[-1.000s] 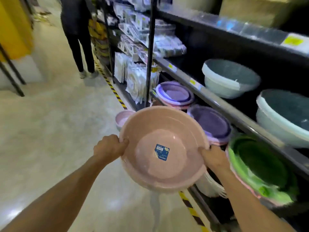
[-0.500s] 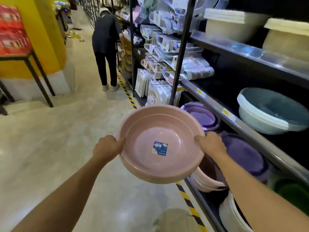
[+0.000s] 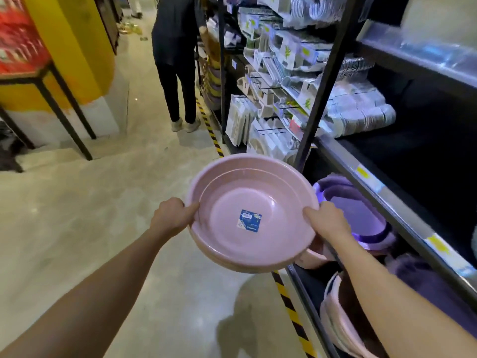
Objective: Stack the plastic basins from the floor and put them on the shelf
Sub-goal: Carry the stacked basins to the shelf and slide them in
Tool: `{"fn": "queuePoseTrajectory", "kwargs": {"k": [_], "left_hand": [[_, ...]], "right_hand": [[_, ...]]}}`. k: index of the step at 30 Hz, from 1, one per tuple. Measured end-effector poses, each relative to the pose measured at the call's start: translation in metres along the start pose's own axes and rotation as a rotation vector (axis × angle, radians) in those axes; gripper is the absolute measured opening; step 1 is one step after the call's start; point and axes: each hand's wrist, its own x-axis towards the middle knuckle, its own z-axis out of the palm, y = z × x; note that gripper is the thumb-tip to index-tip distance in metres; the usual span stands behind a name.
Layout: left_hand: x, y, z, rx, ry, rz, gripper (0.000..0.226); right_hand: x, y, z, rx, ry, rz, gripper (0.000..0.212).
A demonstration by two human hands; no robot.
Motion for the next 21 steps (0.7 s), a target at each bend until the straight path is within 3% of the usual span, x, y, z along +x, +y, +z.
{"fn": "queuePoseTrajectory", "kwargs": {"k": [15,21], "left_hand": [[0.300,-0.010,0.030,0.016,-0.158,0.075,0.059],[0.388,-0.024,0.091,0.018,-0.183,0.057,0.052]], "right_hand": [[0.216,-0.122,0.097,-0.028,-0.056,0.131,0.043],[0.299,-0.114,0.150,0.137,-0.109,0.221,0.047]]}}
